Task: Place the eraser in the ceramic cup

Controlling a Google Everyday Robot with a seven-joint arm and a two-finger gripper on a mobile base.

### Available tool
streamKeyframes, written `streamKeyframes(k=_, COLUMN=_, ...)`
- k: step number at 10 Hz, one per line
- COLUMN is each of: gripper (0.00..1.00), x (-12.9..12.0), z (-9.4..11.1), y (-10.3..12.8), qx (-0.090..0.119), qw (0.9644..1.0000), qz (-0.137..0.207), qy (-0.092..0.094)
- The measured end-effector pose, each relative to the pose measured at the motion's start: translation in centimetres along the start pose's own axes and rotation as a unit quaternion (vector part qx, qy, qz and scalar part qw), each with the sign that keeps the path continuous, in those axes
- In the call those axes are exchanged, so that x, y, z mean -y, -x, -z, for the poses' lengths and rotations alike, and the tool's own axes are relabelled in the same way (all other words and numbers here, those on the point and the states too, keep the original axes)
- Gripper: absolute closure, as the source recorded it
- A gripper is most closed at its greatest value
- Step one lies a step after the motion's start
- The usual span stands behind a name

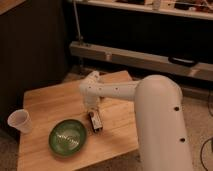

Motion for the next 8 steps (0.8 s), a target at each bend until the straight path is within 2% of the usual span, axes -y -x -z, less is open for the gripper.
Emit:
streamKeyframes(k=2, gripper=1.0, x=0.1, z=0.3, y=-0.2, qx=-0.001, qw=1.0, qz=-0.001, qy=-0.002)
streamKeyframes(k=3, gripper=1.0, x=0.1, z=1.4, y=-0.7, qx=-0.008, qw=0.9999, qz=-0.004, qy=-0.008)
streamKeyframes(k=6, gripper=1.0, x=-0.1, z=7.1, y=-2.6, qx=-0.03, qw=0.9989, qz=-0.006, qy=-0.037)
streamKeyframes(k=7, gripper=1.0, x=0.2, z=10.2, y=-3.7, qx=-0.043, qw=0.9975, qz=-0.002, qy=-0.057)
streamKeyframes(k=8, gripper=1.0, x=0.3, z=11.9, y=-4.1, qx=-0.051, qw=0.9962, qz=0.002, qy=-0.07)
